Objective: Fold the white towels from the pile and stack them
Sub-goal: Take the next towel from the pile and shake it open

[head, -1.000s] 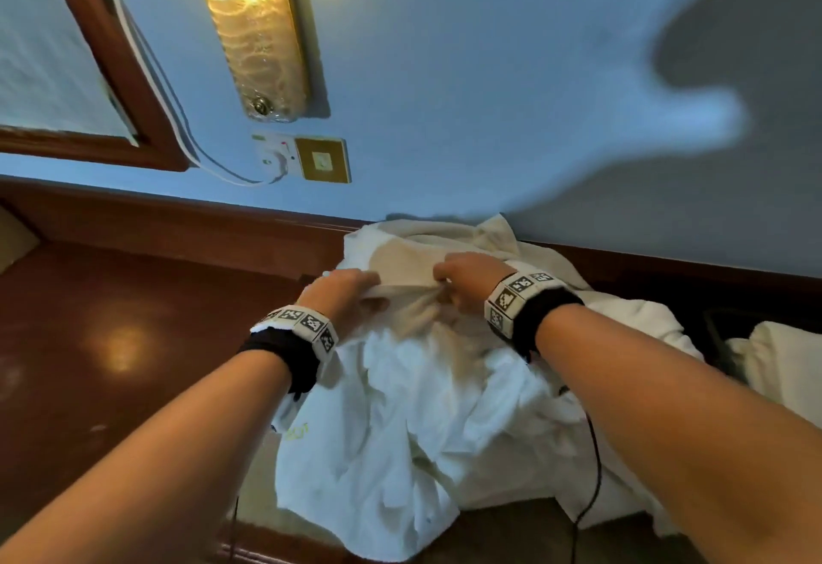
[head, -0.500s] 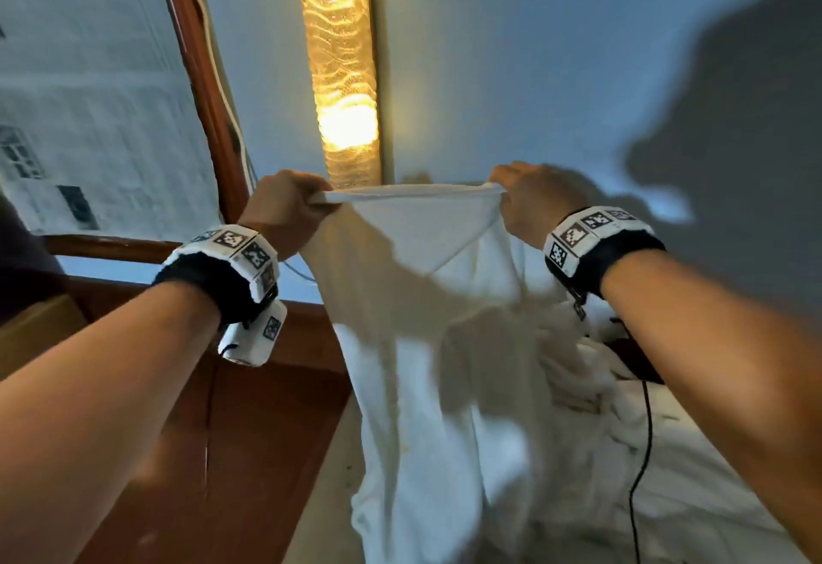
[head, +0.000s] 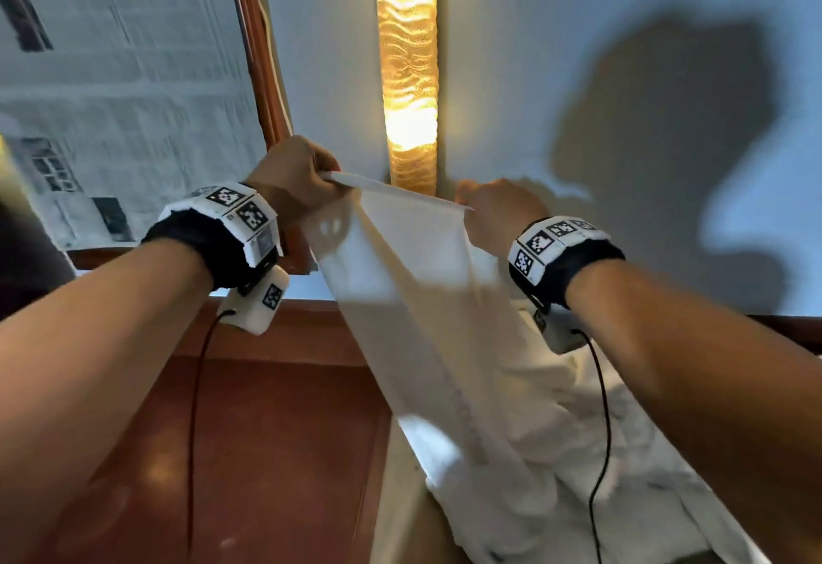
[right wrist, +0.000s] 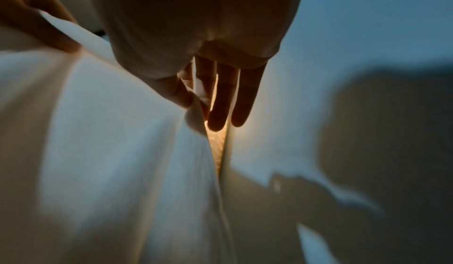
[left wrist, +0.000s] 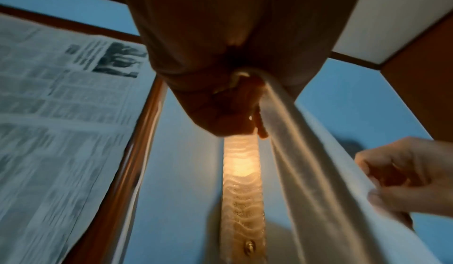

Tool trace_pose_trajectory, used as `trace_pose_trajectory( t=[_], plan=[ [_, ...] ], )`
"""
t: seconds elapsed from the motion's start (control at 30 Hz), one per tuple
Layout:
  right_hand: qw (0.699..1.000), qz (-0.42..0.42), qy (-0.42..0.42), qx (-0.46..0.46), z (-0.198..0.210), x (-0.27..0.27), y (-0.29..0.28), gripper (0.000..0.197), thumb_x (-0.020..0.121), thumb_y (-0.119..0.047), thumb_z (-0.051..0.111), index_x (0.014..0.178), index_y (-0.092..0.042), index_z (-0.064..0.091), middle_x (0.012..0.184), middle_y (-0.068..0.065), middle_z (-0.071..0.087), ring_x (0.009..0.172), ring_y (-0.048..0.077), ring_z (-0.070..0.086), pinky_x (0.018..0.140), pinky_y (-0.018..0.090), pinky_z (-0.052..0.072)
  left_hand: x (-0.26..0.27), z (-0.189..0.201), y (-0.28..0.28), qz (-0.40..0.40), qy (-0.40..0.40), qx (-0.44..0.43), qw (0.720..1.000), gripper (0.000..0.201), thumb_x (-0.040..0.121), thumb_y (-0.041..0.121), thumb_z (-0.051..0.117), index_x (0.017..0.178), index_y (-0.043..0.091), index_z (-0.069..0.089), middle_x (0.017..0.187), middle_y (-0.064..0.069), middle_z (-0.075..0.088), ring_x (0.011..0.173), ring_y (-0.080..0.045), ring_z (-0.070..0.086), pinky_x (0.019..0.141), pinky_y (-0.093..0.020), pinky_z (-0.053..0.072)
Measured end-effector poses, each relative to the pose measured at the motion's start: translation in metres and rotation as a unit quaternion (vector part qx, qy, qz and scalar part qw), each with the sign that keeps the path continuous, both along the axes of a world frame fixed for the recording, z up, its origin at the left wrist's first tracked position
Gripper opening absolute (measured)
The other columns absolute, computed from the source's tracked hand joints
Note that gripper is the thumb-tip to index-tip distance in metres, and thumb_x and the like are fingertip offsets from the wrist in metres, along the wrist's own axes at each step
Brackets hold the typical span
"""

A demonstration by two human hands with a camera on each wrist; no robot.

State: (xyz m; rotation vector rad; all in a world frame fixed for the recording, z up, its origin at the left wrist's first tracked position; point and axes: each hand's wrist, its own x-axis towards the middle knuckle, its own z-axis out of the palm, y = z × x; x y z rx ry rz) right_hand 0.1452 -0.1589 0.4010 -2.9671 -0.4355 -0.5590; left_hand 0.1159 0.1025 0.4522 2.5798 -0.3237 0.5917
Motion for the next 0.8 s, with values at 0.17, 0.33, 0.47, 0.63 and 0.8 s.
trace_pose_trajectory(
  t=[0.17, 0.33, 0.47, 0.63, 0.8],
  plan=[
    [0.998, -0.037, -0.039, -0.026, -0.011, -0.007, 0.010, 0.020, 0.092, -0.011, 0.048, 0.110, -0.016, 0.055, 0.101, 0.015, 0.063, 0.093, 0.039, 0.063, 0.074, 0.037, 0.046, -0.003, -0.009, 0.017, -0.040, 0.019, -0.198, 0.979, 0.012, 0.091, 0.010, 0.064, 0.092, 0.007, 0.076, 0.079, -0.010, 0.071, 0.065, -0.014, 0.064, 0.051, -0.023, 0.054],
    [0.995, -0.045, -0.083, 0.031, -0.022, -0.015, 0.017, 0.017, 0.091, -0.010, 0.051, 0.106, -0.015, 0.055, 0.107, 0.011, 0.058, 0.094, 0.038, 0.061, 0.076, 0.039, 0.047, 0.002, -0.008, 0.008, -0.067, 0.035, -0.273, 0.959, 0.015, 0.087, 0.004, 0.064, 0.088, 0.014, 0.075, 0.075, -0.009, 0.067, 0.053, -0.009, 0.061, 0.045, -0.018, 0.047],
    [0.973, 0.124, -0.115, 0.157, -0.027, -0.034, 0.041, 0.011, 0.088, -0.027, 0.055, 0.083, -0.019, 0.049, 0.080, -0.002, 0.051, 0.073, 0.032, 0.053, 0.066, 0.039, 0.047, 0.010, -0.013, -0.013, -0.082, 0.042, -0.340, 0.936, 0.019, 0.084, 0.002, 0.062, 0.091, 0.013, 0.076, 0.081, -0.013, 0.066, 0.063, -0.017, 0.061, 0.049, -0.020, 0.050],
    [0.992, 0.037, -0.056, 0.108, -0.026, -0.037, 0.058, 0.039, 0.091, -0.060, 0.046, 0.083, -0.022, 0.042, 0.073, 0.000, 0.054, 0.067, 0.027, 0.052, 0.062, 0.035, 0.041, 0.017, -0.003, -0.050, -0.094, 0.052, -0.424, 0.899, 0.025, 0.086, -0.001, 0.056, 0.095, 0.010, 0.077, 0.091, -0.010, 0.065, 0.077, -0.025, 0.063, 0.053, -0.029, 0.057],
    [0.994, -0.022, -0.023, 0.103, -0.029, -0.014, 0.036, 0.022, 0.089, -0.034, 0.050, 0.103, -0.017, 0.052, 0.101, 0.015, 0.065, 0.095, 0.039, 0.060, 0.071, 0.036, 0.040, 0.032, 0.014, -0.062, -0.072, 0.025, -0.495, 0.865, 0.026, 0.087, -0.005, 0.051, 0.089, 0.001, 0.076, 0.097, -0.016, 0.062, 0.078, -0.037, 0.066, 0.062, -0.038, 0.062]
  ],
)
